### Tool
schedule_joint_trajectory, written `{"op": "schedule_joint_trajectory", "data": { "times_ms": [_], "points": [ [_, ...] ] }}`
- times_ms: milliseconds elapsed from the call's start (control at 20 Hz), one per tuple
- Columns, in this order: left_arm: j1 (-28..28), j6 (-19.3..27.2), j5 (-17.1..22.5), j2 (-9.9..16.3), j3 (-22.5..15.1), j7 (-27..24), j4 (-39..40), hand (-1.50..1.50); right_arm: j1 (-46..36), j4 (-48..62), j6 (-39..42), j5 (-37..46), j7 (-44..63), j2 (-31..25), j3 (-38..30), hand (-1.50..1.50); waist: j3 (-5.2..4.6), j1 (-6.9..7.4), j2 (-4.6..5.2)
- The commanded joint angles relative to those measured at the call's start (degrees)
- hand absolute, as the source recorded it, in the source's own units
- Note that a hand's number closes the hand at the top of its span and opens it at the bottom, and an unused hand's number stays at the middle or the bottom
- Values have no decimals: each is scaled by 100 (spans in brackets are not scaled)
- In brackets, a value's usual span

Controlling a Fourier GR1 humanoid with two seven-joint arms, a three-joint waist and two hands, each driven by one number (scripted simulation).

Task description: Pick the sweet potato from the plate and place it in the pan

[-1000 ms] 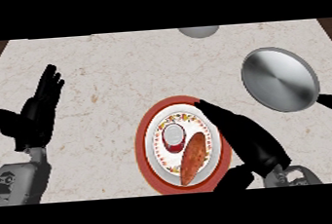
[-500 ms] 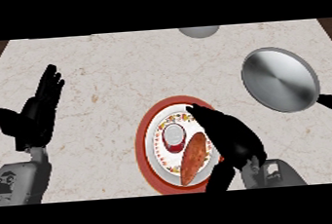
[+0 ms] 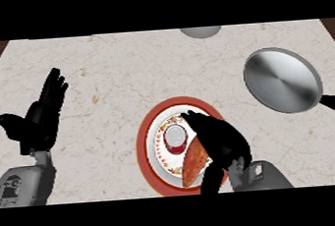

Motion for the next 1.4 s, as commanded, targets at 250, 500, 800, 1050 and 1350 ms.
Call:
{"op": "schedule_joint_trajectory", "data": {
  "times_ms": [250, 500, 800, 1050, 1350],
  "points": [
    [-245, -300, 75, 115, 398, -192, 438, 0, -215, 747, 260, 490, -207, 300, -157, -150, 0, -8, 7],
    [38, -126, -104, -153, 17, 576, -525, 0, 194, 908, 210, 678, -439, 378, -18, -150, 1, 5, -3],
    [337, -374, 20, -53, 253, 101, -451, 0, 40, 1250, 287, 513, -1295, 407, -77, 150, 2, 33, 1],
    [-257, -114, -251, -138, 270, 256, -12, 0, 519, 842, 42, 1115, -1465, 337, 453, 150, 1, -23, -2],
    [-80, -305, -187, -122, 426, 17, 51, 0, 437, 1262, -189, 1378, -2172, 131, 20, 150, 1, -7, 1]
  ]
}}
